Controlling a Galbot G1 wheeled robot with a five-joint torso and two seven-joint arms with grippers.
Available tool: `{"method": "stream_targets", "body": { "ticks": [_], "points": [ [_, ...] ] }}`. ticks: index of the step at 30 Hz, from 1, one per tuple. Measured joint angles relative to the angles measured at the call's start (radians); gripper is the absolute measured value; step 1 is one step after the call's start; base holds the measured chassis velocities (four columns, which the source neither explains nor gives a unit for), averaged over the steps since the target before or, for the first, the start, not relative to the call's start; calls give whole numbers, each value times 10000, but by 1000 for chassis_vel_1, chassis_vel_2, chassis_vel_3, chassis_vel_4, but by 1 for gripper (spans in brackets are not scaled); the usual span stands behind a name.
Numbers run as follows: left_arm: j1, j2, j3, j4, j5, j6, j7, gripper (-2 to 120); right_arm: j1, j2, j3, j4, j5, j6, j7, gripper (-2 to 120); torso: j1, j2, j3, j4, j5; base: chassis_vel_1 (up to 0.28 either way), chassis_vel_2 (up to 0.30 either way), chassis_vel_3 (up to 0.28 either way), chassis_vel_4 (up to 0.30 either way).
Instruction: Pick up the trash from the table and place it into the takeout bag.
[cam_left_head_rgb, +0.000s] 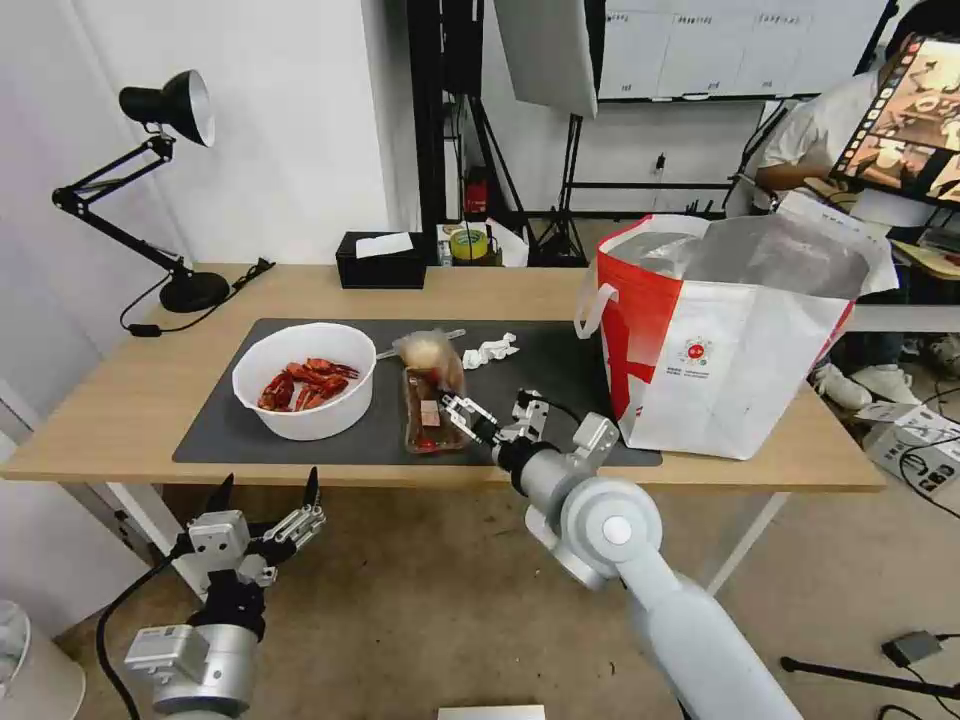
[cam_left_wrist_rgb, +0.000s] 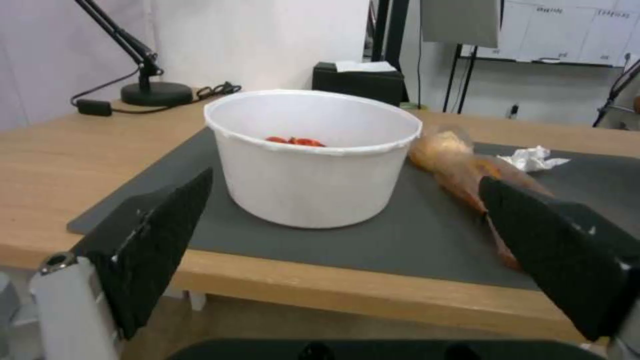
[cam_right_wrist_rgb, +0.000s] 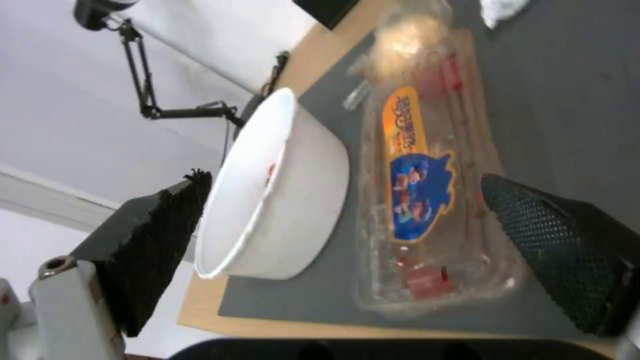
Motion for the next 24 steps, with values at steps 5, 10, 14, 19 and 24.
{"method": "stream_targets", "body": {
  "ticks": [5, 10, 14, 19, 24],
  "points": [
    [4, 32, -40, -78, -43, 0, 0, 100, 627, -298, -248, -223, 46, 4, -260, 100, 0, 0, 0, 0, 0, 0, 0, 0, 0],
    [-7, 61, -83, -131, -113, -1, 0, 100, 1619, -743, -689, -486, 387, -13, -566, 100, 0, 0, 0, 1, -1, 0, 0, 0, 0],
    [-62, 66, -91, -136, -191, 2, 0, 100, 2434, -965, -1069, -813, 390, -122, -817, 100, 0, 0, 0, 0, 0, 0, 0, 0, 0],
    [-125, 66, -87, -136, -270, 4, 0, 100, 3504, -1152, -1831, -1507, -700, -258, -1226, 100, 0, 0, 1, 1, 0, 0, 0, 0, 0],
    [-166, 106, -91, -142, -329, 10, 8, 100, 4860, -1394, -3060, -2843, -4147, -657, -2686, 100, 1, -1, 1, 1, 0, 0, 0, 0, 0]
  ]
}}
